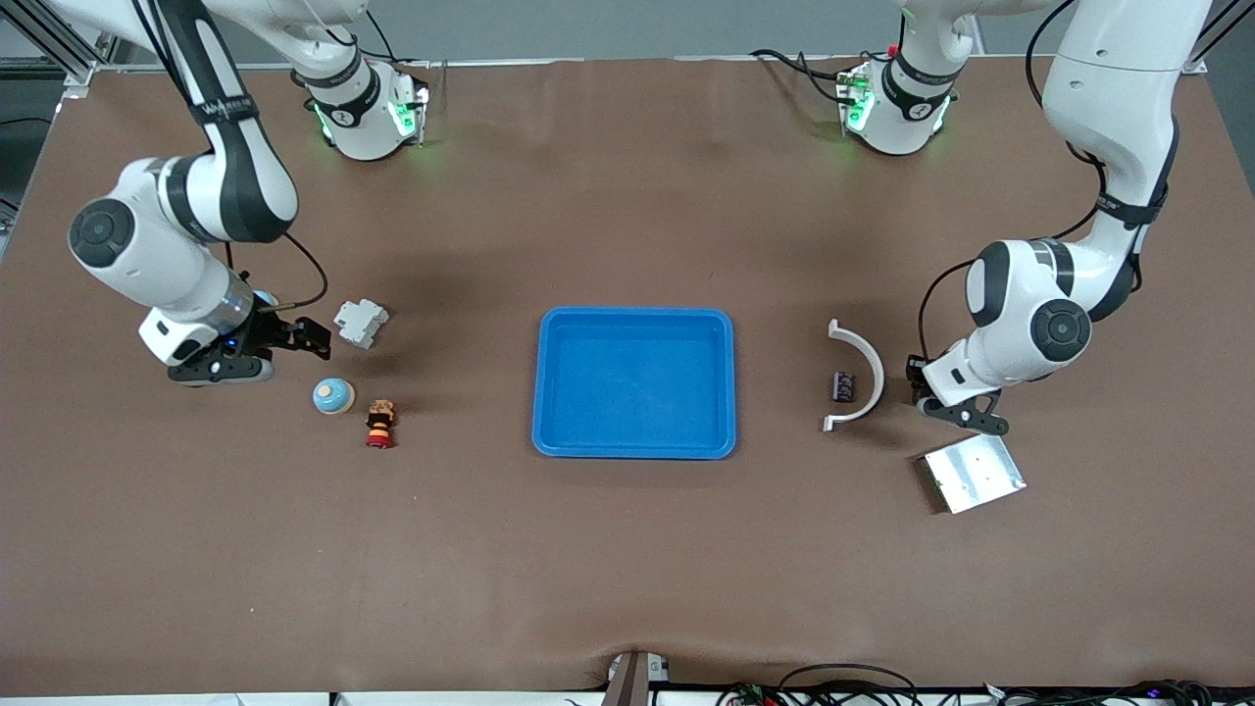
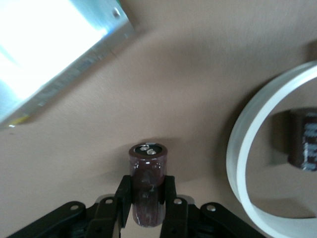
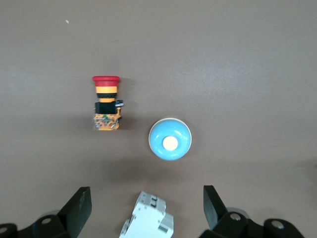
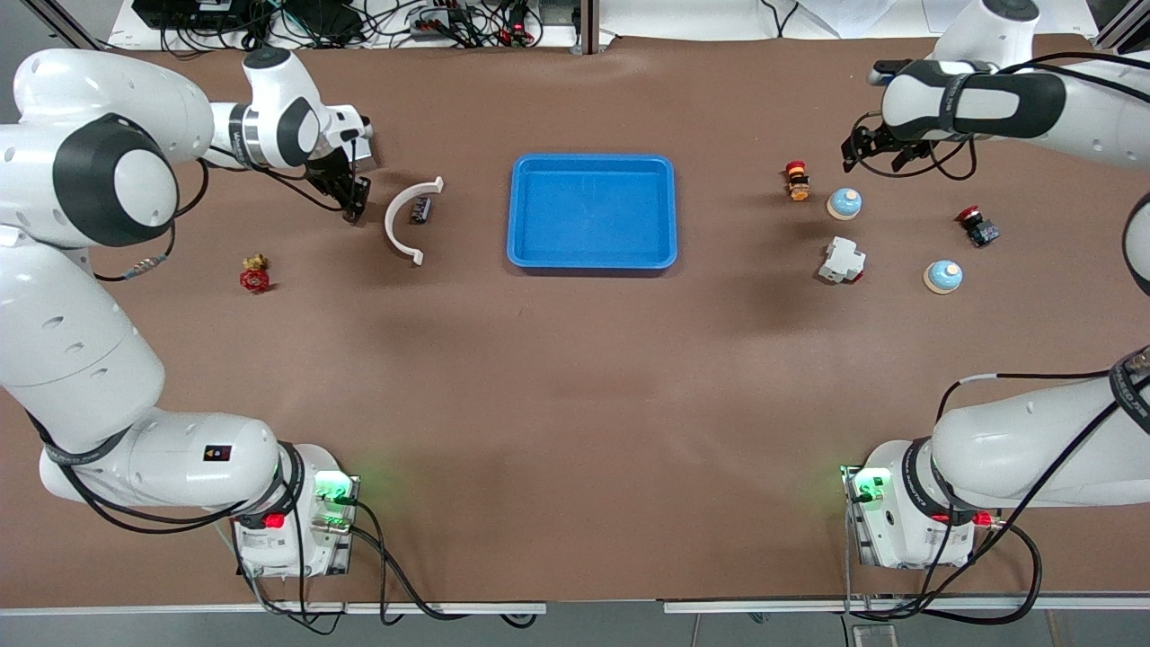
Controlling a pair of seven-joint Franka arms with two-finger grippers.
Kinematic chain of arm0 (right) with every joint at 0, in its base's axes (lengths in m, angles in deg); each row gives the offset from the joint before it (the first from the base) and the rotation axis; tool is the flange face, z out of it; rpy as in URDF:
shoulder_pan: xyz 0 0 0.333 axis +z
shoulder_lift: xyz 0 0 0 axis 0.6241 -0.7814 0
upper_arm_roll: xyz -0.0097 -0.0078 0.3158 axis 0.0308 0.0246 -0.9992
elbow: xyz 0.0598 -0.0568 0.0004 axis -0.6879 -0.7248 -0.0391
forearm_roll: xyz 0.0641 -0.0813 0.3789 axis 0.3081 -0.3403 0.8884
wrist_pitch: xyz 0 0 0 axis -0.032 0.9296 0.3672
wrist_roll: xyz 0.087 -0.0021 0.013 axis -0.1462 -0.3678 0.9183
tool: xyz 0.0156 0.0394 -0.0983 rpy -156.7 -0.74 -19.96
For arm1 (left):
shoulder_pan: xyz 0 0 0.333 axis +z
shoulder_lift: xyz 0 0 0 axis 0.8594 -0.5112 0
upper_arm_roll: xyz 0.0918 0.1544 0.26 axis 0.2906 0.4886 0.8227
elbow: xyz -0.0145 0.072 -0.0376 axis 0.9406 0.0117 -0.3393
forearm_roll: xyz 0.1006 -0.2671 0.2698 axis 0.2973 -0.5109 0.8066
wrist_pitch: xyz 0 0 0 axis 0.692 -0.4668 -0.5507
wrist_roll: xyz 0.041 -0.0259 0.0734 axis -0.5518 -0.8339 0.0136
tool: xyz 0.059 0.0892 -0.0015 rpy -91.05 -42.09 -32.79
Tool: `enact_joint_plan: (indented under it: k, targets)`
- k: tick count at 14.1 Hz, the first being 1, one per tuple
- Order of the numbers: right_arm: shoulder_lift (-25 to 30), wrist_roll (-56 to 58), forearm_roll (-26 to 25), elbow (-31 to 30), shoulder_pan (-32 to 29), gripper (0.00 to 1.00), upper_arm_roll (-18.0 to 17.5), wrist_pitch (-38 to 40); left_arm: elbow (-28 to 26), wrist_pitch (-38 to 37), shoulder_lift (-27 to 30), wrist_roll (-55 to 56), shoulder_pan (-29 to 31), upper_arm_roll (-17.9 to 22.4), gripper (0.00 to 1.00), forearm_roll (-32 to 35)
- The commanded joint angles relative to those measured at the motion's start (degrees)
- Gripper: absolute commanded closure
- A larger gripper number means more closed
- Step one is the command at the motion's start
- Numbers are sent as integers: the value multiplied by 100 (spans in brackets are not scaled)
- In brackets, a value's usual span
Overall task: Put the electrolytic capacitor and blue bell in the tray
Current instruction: 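Lift the capacitor with the left gripper while the right gripper grasps the button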
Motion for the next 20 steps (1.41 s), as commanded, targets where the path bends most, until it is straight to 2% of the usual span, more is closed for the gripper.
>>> enact_joint_plan:
  k: [1,5,9,13,16,20]
  targets:
    - [-365,-39,70,52,-24,0,-2,-347,39,-375,550,556,-10,-84,100,-23]
    - [-980,4,61,70,-103,0,7,-1138,469,-1122,1051,2172,-11,-479,100,-382]
    - [-1270,31,61,105,-121,0,7,-1559,1444,-2203,1114,4297,-45,-1058,100,-532]
    - [-1526,40,52,149,-112,0,7,-1825,1928,-2214,878,6347,-282,-1639,100,-532]
    - [-1666,40,35,219,-112,0,-2,-1860,2263,-2048,334,7306,-940,-1657,100,-454]
    - [-1807,40,35,246,-86,0,-2,-1991,2193,-1318,-81,7941,-1504,-1657,100,-445]
